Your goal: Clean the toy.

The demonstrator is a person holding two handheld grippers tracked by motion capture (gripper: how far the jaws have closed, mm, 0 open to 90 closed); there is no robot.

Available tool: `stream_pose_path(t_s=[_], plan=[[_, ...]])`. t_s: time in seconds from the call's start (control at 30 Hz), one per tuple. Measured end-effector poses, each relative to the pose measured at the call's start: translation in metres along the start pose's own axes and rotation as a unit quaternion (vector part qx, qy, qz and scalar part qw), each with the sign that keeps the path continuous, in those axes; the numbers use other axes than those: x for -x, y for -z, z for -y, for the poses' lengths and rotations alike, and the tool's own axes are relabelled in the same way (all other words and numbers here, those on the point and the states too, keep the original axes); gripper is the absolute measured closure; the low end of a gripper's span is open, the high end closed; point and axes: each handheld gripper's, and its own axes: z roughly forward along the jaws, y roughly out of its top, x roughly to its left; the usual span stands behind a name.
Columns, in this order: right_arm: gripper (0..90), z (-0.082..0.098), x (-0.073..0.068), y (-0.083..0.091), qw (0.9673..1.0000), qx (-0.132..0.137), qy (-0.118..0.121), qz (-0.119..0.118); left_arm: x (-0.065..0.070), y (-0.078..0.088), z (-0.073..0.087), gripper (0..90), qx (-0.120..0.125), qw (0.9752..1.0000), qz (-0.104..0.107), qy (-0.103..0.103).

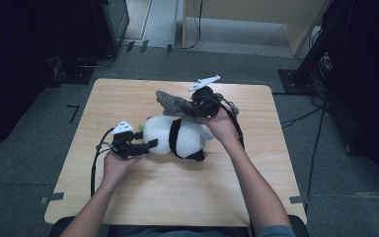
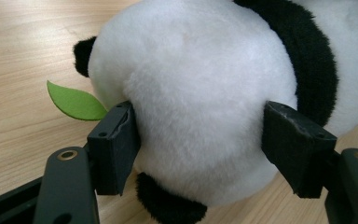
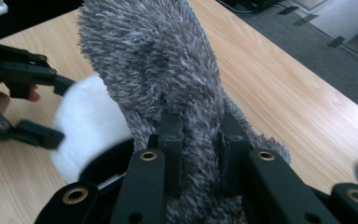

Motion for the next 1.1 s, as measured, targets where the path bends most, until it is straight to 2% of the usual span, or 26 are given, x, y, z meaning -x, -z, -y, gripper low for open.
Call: stream_pose_path(t_s=[0.2, 0.4, 0.53, 0.6, 0.8, 0.93, 1.1], plan=[[75.8, -0.015, -0.012, -0.021, 0.9999, -0.007, 0.012, -0.006, 0.0, 0.0, 0.002, 28.8, 0.007, 1.0, 0.001, -0.002], [76.0, -0.025, -0.019, -0.038, 0.9997, -0.012, 0.008, -0.017, 0.0, 0.0, 0.002, 28.8, 0.01, 1.0, 0.001, 0.0], [75.8, -0.033, -0.028, -0.051, 0.9995, -0.015, 0.02, -0.021, 0.0, 0.0, 0.002, 28.8, 0.012, 0.9999, 0.002, 0.001], [75.7, -0.035, -0.031, -0.059, 0.9992, -0.021, 0.03, -0.015, 0.0, 0.0, 0.002, 28.8, 0.012, 0.9999, 0.002, 0.002], [75.1, -0.035, -0.042, -0.078, 0.9982, -0.04, 0.039, -0.024, 0.0, -0.001, 0.003, 28.7, 0.014, 0.9999, 0.001, 0.002], [74.8, -0.033, -0.045, -0.079, 0.9976, -0.044, 0.047, -0.025, 0.0, -0.001, 0.002, 28.7, 0.013, 0.9999, 0.001, 0.001], [74.7, -0.026, -0.038, -0.069, 0.9978, -0.042, 0.042, -0.028, 0.0, -0.001, 0.003, 28.6, 0.015, 0.9999, 0.001, 0.001]])
